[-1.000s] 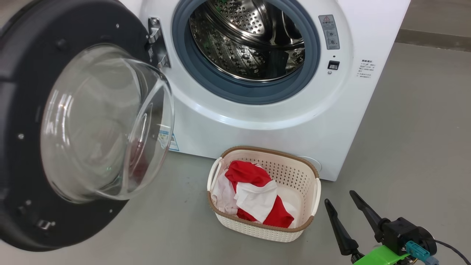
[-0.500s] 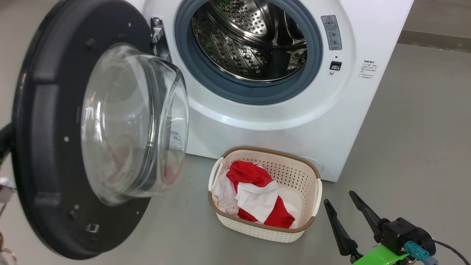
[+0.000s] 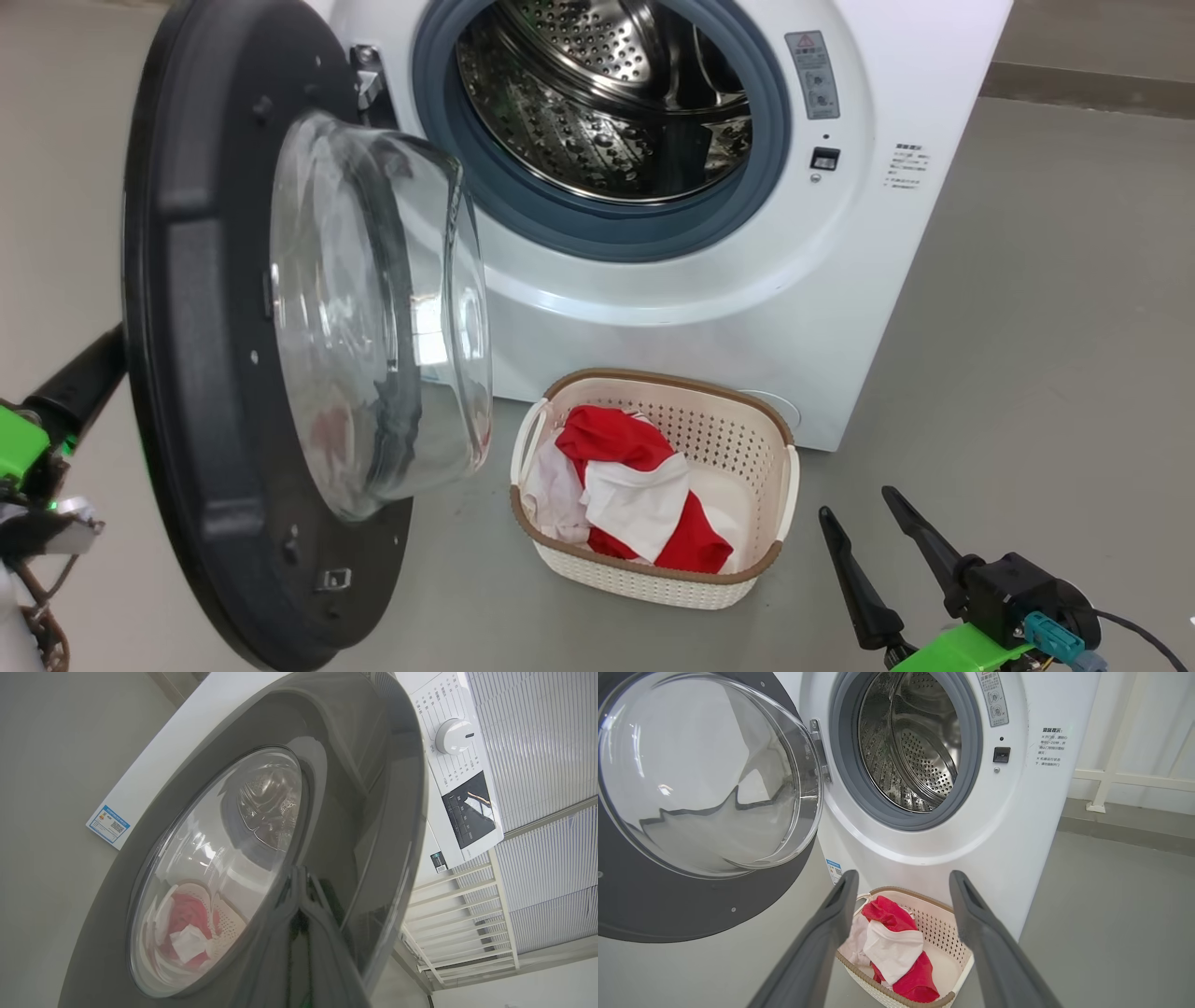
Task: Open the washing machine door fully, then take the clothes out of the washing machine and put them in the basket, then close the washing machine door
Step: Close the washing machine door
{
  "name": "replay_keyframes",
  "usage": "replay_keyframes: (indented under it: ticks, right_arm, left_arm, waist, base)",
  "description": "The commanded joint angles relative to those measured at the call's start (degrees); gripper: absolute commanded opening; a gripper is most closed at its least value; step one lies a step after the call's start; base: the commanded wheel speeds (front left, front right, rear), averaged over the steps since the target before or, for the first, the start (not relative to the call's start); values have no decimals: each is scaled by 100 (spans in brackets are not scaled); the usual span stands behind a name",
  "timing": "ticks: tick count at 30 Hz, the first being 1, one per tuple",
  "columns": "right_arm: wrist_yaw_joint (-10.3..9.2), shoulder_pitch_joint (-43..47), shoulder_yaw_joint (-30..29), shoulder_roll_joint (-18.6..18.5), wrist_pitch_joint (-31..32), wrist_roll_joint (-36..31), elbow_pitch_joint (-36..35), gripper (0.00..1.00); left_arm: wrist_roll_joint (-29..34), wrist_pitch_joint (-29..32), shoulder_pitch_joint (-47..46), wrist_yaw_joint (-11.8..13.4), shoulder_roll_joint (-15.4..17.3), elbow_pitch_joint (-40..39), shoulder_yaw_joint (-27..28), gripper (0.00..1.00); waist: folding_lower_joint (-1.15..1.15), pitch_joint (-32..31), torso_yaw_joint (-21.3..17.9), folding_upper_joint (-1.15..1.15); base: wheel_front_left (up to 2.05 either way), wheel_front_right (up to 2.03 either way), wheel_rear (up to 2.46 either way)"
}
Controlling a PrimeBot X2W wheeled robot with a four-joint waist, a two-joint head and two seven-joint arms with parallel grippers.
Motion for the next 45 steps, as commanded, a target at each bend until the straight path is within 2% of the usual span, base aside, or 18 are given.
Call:
replay_keyframes:
  ticks: [1, 18, 29, 30, 31, 32, 33, 39, 42, 45]
  right_arm:
    - [28, -158, 122, -27, -37, 38, -115, 100]
    - [28, -199, 160, 9, -37, 61, -93, 100]
    - [28, -123, 140, 21, -37, 68, -102, 100]
    - [28, -117, 138, 22, -37, 68, -104, 100]
    - [28, -111, 137, 23, -37, 68, -105, 100]
    - [28, -104, 138, 25, -37, 69, -106, 100]
    - [28, -96, 141, 26, -37, 69, -106, 100]
    - [28, -56, 167, 40, -37, 75, -95, 100]
    - [28, -40, 175, 47, -37, 84, -83, 100]
    - [28, -32, 190, 53, -37, 92, -83, 100]
  left_arm:
    - [-127, 93, 41, 43, 97, -295, 12, 0]
    - [-363, 97, 318, 50, -27, -579, -361, 0]
    - [-397, -157, 443, 22, -42, -552, -345, 0]
    - [-366, -236, 455, -11, -42, -567, -329, 7]
    - [-313, -330, 473, -68, -33, -593, -318, 42]
    - [-253, -425, 497, -159, -14, -628, -320, 92]
    - [-202, -515, 530, -236, -6, -649, -315, 100]
    - [176, -1262, 822, -597, -1, -697, -214, 100]
    - [713, -1907, 1117, -968, 93, -812, -342, 100]
    - [1293, -2700, 1448, -1121, 187, -860, -560, 100]
  waist:
    - [0, 0, -54, 0]
    - [0, 8, -425, 0]
    - [0, -69, -439, 0]
    - [0, -73, -427, 0]
    - [0, -78, -414, 0]
    - [0, -83, -401, 0]
    - [0, -91, -387, 0]
    - [0, -142, -320, 0]
    - [0, -164, -303, 0]
    - [0, -175, -295, 0]
  base:
    - [0, 0, 0]
    - [0, 0, 0]
    - [0, 0, 0]
    - [0, 0, 0]
    - [0, 0, 0]
    - [0, 0, 0]
    - [0, 0, 0]
    - [0, 0, 0]
    - [0, 0, 0]
    - [0, 0, 0]
